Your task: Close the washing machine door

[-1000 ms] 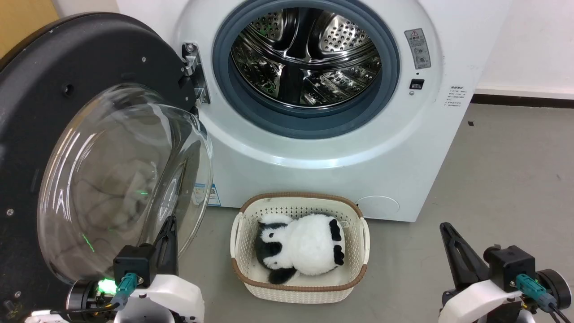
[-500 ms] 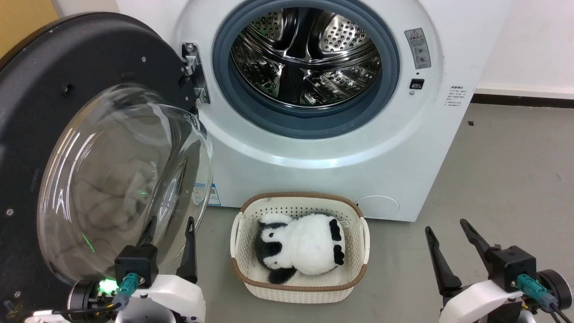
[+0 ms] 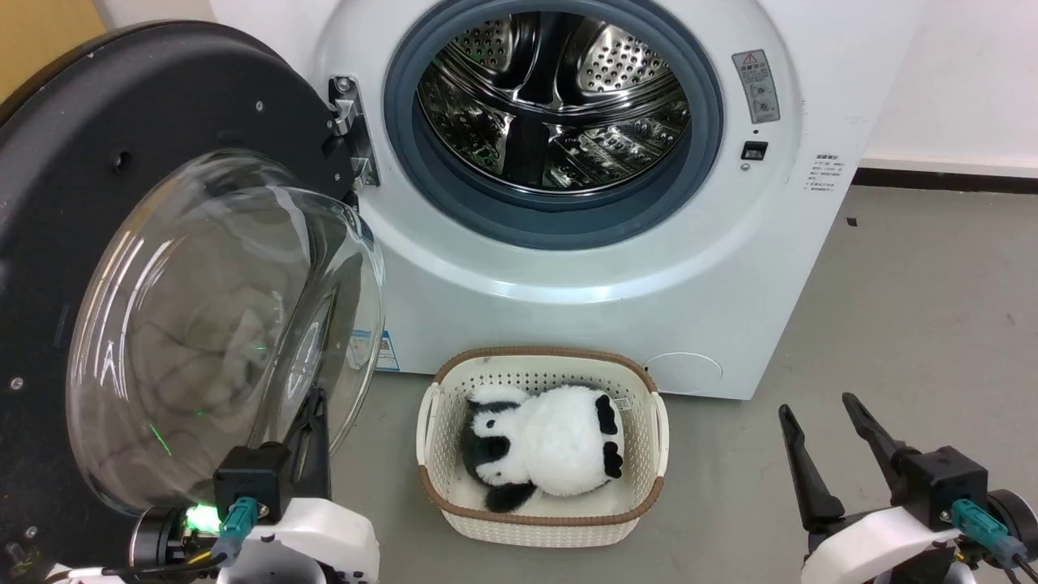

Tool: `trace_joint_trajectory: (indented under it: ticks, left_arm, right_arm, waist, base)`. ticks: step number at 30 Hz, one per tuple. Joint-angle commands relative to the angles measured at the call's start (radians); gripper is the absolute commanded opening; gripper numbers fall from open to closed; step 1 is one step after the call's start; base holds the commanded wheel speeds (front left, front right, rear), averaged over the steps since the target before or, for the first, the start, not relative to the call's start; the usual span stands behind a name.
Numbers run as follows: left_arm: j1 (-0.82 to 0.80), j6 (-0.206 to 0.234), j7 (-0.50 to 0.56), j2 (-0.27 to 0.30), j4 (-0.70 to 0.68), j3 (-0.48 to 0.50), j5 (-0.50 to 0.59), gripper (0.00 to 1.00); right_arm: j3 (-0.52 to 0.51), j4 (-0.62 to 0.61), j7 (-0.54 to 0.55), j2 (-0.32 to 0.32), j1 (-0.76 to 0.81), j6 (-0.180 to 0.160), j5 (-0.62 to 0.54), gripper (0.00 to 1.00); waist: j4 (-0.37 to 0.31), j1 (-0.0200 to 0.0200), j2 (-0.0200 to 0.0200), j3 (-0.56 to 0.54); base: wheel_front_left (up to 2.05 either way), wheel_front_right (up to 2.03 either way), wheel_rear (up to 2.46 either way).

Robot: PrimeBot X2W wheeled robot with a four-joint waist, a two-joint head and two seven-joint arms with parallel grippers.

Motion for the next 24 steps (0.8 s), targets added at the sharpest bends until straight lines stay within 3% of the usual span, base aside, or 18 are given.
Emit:
trace_joint_trajectory:
  ticks: [1,10,24]
  left_arm:
    - [-0.014,0.01,-0.013,0.0,0.002,-0.007,-0.003,0.0]
    - [-0.052,0.005,-0.031,0.001,-0.025,-0.016,-0.012,0.0]
    - [-0.171,-0.052,-0.063,0.0,-0.132,0.005,-0.053,0.0]
  right_arm:
    - [-0.006,0.003,-0.012,0.0,-0.002,0.0,0.012,1.0]
    - [-0.02,0.004,-0.03,0.001,-0.004,0.0,0.031,1.0]
    - [-0.043,0.01,-0.062,0.001,-0.008,0.0,0.057,1.0]
  waist:
    - [0.002,0.0,0.0,0.0]
    - [0.023,0.0,0.0,0.007]
    - [0.1,0.0,0.0,0.017]
  base:
    - [0.0,0.0,0.0]
    - [0.0,0.0,0.0]
    - [0.0,0.0,0.0]
